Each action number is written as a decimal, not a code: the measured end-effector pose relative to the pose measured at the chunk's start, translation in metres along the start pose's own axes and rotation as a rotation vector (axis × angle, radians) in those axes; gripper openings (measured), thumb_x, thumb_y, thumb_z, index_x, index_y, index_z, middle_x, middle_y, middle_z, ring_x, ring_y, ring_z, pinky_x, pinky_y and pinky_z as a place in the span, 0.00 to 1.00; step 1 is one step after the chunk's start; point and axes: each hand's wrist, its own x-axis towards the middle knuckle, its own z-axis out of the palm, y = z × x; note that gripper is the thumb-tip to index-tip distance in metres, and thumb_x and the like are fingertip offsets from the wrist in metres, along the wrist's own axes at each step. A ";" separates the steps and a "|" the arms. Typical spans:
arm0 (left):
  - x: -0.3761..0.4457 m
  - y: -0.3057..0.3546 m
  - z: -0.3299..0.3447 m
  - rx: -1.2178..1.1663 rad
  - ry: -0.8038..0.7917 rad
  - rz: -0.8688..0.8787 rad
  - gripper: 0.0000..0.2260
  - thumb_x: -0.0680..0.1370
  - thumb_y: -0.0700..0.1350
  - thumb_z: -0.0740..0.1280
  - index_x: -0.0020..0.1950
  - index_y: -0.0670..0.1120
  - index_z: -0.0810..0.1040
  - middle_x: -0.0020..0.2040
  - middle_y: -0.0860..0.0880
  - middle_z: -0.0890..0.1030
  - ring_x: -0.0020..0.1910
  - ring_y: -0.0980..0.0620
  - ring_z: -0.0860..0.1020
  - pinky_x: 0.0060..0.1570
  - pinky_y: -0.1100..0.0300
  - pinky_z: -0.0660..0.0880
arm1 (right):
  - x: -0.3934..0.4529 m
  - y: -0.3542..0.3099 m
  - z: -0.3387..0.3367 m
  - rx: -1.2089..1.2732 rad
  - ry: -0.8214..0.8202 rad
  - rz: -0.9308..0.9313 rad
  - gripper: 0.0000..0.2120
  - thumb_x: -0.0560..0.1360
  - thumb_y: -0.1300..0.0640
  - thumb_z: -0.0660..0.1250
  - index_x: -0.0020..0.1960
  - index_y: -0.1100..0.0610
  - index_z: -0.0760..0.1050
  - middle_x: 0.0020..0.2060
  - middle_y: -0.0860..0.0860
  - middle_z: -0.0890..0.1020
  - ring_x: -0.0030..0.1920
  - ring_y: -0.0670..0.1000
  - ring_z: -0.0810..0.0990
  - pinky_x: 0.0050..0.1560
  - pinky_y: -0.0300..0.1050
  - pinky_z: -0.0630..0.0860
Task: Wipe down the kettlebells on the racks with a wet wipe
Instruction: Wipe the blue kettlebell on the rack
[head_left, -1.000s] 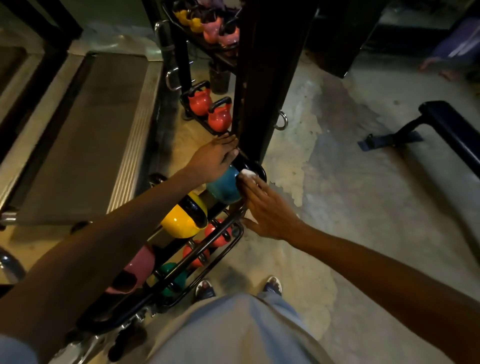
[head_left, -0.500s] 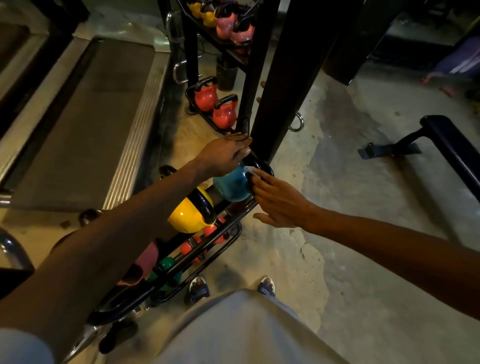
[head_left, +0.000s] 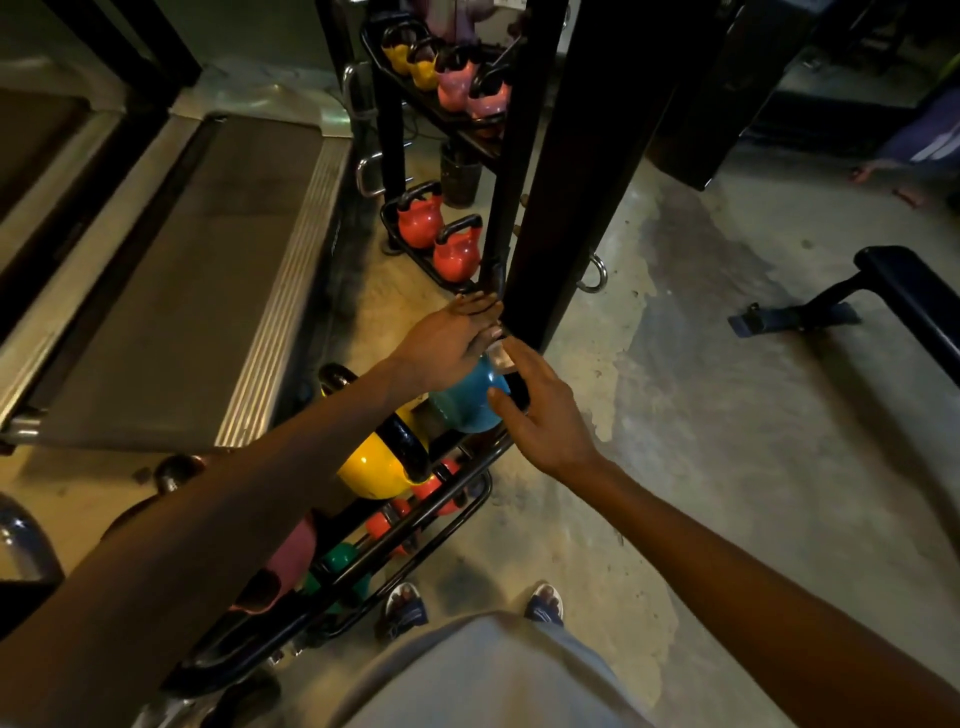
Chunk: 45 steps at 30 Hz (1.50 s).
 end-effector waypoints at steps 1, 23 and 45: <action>0.000 0.000 0.001 -0.017 0.002 -0.006 0.27 0.85 0.55 0.52 0.79 0.41 0.71 0.78 0.42 0.71 0.80 0.45 0.66 0.77 0.49 0.67 | 0.002 -0.002 0.003 0.077 0.024 0.050 0.27 0.83 0.53 0.66 0.81 0.52 0.65 0.76 0.48 0.71 0.72 0.39 0.67 0.68 0.25 0.62; 0.000 0.026 -0.001 -0.133 0.065 -0.141 0.23 0.85 0.50 0.57 0.76 0.40 0.74 0.77 0.41 0.72 0.80 0.43 0.66 0.77 0.56 0.58 | 0.088 0.034 -0.053 0.763 -0.475 0.707 0.43 0.81 0.30 0.51 0.80 0.64 0.64 0.75 0.63 0.72 0.75 0.62 0.70 0.79 0.59 0.62; -0.003 0.031 -0.014 -0.084 -0.026 -0.176 0.25 0.84 0.53 0.55 0.76 0.40 0.75 0.78 0.41 0.72 0.81 0.45 0.64 0.79 0.49 0.63 | 0.003 0.043 -0.014 0.137 -0.240 0.031 0.34 0.82 0.38 0.61 0.84 0.49 0.57 0.79 0.51 0.67 0.76 0.46 0.68 0.69 0.39 0.71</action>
